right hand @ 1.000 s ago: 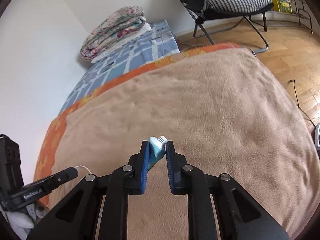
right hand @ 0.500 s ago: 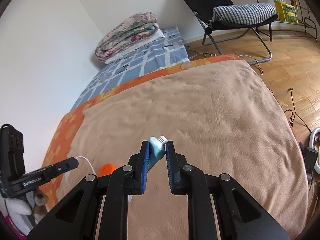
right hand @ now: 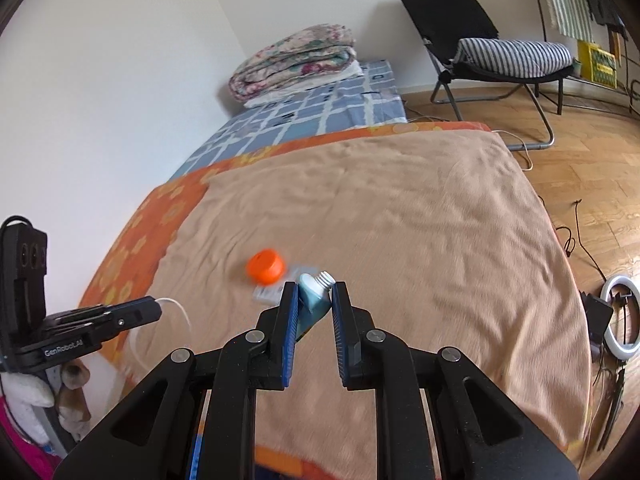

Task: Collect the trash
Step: 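Carry the white band and blue tube over the blue basket, then open the left tool over the basket while the right tool releases the tube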

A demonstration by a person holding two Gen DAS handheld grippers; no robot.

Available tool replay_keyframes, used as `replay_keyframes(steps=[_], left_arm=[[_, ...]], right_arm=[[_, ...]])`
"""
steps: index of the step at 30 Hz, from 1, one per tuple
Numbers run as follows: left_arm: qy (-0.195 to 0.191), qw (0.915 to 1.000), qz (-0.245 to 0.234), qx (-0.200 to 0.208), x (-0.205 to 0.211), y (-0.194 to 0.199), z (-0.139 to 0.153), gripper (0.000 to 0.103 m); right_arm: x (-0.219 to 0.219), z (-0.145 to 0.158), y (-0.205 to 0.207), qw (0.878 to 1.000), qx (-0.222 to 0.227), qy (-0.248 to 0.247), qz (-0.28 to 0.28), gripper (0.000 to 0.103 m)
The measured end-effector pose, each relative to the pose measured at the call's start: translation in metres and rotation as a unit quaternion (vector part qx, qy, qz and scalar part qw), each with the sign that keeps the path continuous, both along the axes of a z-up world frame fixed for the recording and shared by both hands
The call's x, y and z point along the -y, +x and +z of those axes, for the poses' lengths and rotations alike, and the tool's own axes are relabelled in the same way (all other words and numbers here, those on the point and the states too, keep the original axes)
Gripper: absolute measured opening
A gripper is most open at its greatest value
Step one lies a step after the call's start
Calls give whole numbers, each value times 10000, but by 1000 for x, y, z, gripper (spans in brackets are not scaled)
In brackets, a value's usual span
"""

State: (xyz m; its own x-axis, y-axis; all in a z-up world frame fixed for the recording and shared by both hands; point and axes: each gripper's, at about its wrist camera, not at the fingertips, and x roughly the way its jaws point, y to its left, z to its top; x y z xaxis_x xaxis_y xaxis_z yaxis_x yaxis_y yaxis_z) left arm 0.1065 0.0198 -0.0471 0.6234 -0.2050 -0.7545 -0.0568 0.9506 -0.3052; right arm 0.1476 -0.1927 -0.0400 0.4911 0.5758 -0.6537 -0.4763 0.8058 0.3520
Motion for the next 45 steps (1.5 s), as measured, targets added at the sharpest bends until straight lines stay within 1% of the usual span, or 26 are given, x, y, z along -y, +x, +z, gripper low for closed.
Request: replay_keyframes(steps=[4,7,13,20,26,33,38,44,45], left_arm=[[135,9999,-71,17,11,-28,-3,7],[143,9999,-83,15,17,-49,-9,7],[199,9997,-105,-94,29,-83,-27,7],[125,9994,-100,-300,35,-111,-53,7],[137,9985,-134,-511,42,-125,-75,7],[172,9973,-195,-686,47,-132,-92,7],[232,9962,-230,-804,50,-134,-101,7],[252,9953,-173,-919,51,-135,-108,8],[247,9951,-160,-945,50,-135,-109,9]], right_arm=[[-2,0,-30,9999,9,-40,164,15],[-3,-1,-53,9995,50,-106,280,15],[-3,-6,-92,9984,100,-260,501,15],[-6,-20,-125,9966,90,-452,686,15],[-7,-39,-144,9953,-98,-537,794,15],[-5,-57,-157,9942,-264,-643,819,15],[-6,-68,-165,9925,-353,-771,877,15],[-6,-81,-167,9912,-556,-807,887,16],[-6,-82,-168,9910,-594,-802,888,16]])
